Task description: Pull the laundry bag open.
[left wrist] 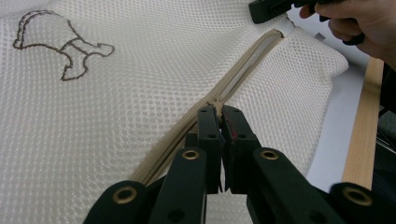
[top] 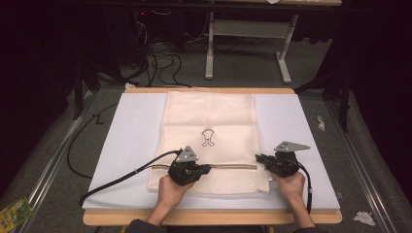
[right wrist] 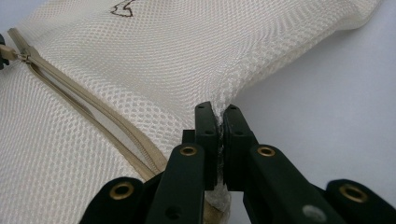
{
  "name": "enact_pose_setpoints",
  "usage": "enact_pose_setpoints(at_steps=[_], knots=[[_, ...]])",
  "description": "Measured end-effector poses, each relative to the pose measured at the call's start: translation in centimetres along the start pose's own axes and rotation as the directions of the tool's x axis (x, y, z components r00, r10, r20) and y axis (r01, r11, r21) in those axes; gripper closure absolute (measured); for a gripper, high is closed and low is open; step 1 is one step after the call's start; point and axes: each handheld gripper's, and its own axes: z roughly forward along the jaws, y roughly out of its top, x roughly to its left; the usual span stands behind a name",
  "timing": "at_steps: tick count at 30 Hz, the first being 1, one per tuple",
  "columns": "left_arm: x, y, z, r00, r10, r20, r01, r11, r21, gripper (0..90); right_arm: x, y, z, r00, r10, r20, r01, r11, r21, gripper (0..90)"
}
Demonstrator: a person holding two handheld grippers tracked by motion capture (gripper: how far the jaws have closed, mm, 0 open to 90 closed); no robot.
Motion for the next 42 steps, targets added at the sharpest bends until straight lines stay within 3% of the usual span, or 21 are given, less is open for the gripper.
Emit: enact_pose_setpoints(at_steps=[7, 13, 20, 31, 38, 42], knots=[[0.6, -0.5, -0.6, 0.9996, -0.029, 0.002, 0.029, 0.9995, -0.013, 87.1, 0.0, 0.0, 0.1, 1.0, -0.003, 0.003, 0.003, 1.0, 0.001, 88.1], [0.6, -0.6, -0.7, 0.9998, -0.022, -0.004, 0.022, 0.9997, -0.013, 87.1, 0.1, -0.1, 0.4, 1.0, -0.005, 0.004, 0.005, 1.0, 0.001, 88.1], [0.8, -0.6, -0.7, 0.9979, -0.063, 0.011, 0.064, 0.9973, -0.037, 87.0, 0.0, -0.1, 0.4, 0.9999, -0.003, 0.012, 0.003, 1.0, 0.006, 88.1], [0.8, -0.8, -0.9, 0.9986, -0.053, 0.001, 0.053, 0.9982, -0.027, 87.1, 0.1, 0.0, 0.4, 1.0, -0.002, 0.009, 0.002, 1.0, 0.001, 88.1], [1.2, -1.2, -1.3, 0.9971, -0.075, -0.002, 0.075, 0.9968, -0.028, 87.1, 0.0, -0.1, 0.4, 1.0, 0.0, 0.007, 0.0, 1.0, 0.002, 88.1], [1.2, -1.3, -1.4, 0.9976, -0.068, -0.005, 0.068, 0.9973, -0.029, 87.1, 0.1, -0.1, 0.4, 0.9999, -0.01, 0.012, 0.01, 1.0, 0.005, 88.2]])
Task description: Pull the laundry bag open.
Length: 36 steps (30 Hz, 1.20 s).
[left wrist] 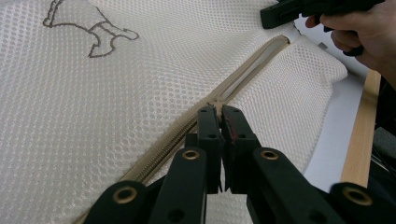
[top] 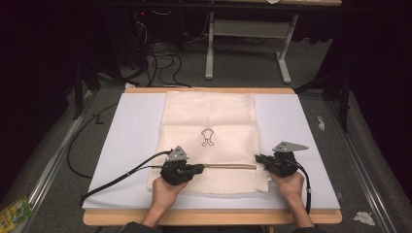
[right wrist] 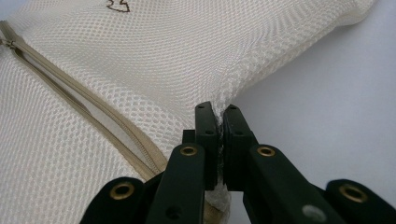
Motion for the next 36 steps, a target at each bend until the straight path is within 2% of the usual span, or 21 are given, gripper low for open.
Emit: enact_pose_setpoints(at_steps=[3, 6, 15, 21, 26, 32, 36], knots=[[0.1, -0.1, -0.2, 1.0, -0.004, -0.002, 0.004, 1.0, -0.005, 87.0, 0.0, 0.0, 0.1, 1.0, -0.003, -0.003, 0.003, 1.0, 0.001, 88.2], [0.6, -0.5, 0.0, 0.9995, -0.027, 0.014, 0.027, 0.9996, -0.012, 87.1, 0.0, 0.0, 0.0, 1.0, -0.008, 0.003, 0.008, 1.0, -0.001, 88.2], [0.5, -0.6, -0.3, 0.9999, -0.013, -0.002, 0.013, 0.9998, -0.015, 87.1, 0.0, 0.0, 0.0, 0.9999, -0.008, 0.006, 0.008, 1.0, 0.002, 88.3], [1.3, -1.2, -0.7, 0.9986, -0.052, 0.011, 0.052, 0.9981, -0.032, 87.1, 0.0, 0.1, -0.1, 0.9999, -0.006, 0.013, 0.005, 1.0, 0.006, 88.3], [1.3, -1.0, -1.3, 0.9983, -0.057, 0.01, 0.057, 0.9975, -0.043, 87.1, 0.0, 0.2, -0.1, 1.0, -0.002, 0.002, 0.002, 1.0, -0.002, 88.2], [1.2, -1.1, -1.4, 0.999, -0.045, 0.004, 0.045, 0.9981, -0.042, 87.1, 0.0, 0.2, 0.0, 0.9999, -0.012, 0.0, 0.012, 1.0, -0.002, 88.2], [1.3, -1.2, -1.8, 0.9992, -0.038, -0.015, 0.038, 0.9985, -0.041, 87.1, 0.0, 0.2, -0.1, 1.0, -0.003, 0.007, 0.003, 1.0, -0.003, 88.3]])
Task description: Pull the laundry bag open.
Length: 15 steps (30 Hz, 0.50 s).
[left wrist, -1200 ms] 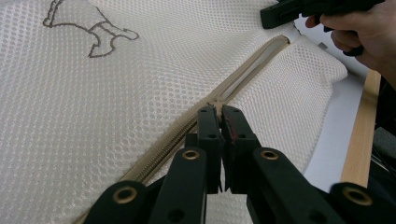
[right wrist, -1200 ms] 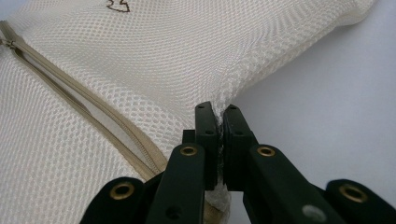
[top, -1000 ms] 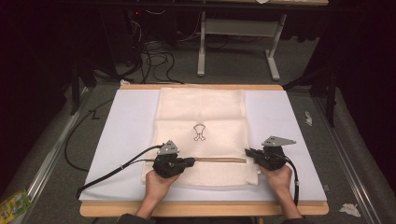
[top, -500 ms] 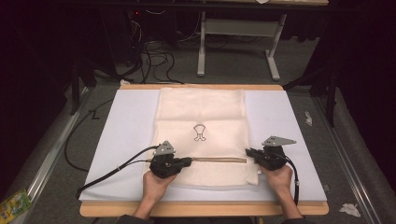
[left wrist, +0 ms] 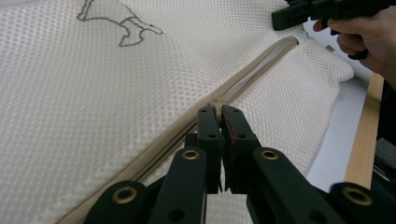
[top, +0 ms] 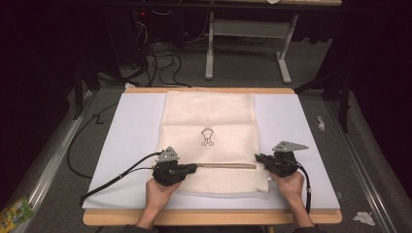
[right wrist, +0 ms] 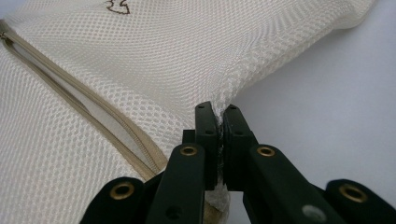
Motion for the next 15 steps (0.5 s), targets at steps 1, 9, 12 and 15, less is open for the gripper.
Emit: enact_pose_setpoints(at_steps=[1, 9, 12, 15], knots=[[0.09, -0.02, -0.21, 1.0, -0.003, -0.001, 0.003, 1.0, -0.002, 87.1, -0.03, 0.03, -0.01, 1.0, -0.001, -0.001, 0.001, 1.0, -0.005, 88.3], [0.21, 0.05, -1.04, 0.9999, 0.0, -0.013, 0.0, 1.0, -0.007, 87.1, 0.12, 0.2, 0.13, 0.9999, -0.009, -0.005, 0.009, 1.0, -0.002, 88.2], [0.25, -0.02, -0.99, 0.9999, -0.006, -0.01, 0.006, 0.9999, -0.009, 87.1, 0.06, 0.15, 0.11, 0.9999, 0.003, -0.01, -0.003, 1.0, -0.001, 88.2], [0.2, -0.03, -1.06, 0.9999, -0.004, -0.011, 0.004, 1.0, -0.007, 87.1, 0.07, 0.16, 0.07, 1.0, -0.003, -0.008, 0.003, 1.0, 0.002, 88.2]])
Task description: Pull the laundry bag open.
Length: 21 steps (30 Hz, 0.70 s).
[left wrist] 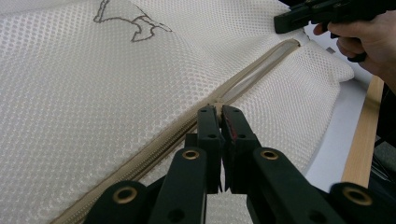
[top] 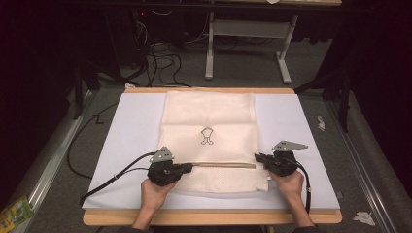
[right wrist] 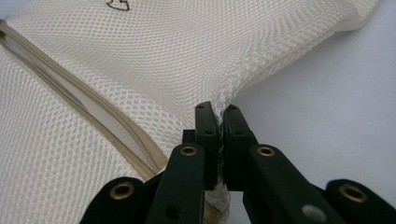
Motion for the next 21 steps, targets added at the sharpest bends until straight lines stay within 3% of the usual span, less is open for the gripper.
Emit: enact_pose_setpoints(at_steps=[21], knots=[[0.8, -0.9, -1.8, 0.9991, -0.017, -0.039, 0.016, 0.9996, -0.025, 87.1, 0.0, -0.1, 0.2, 0.9999, -0.006, 0.015, 0.005, 1.0, 0.011, 88.3]])
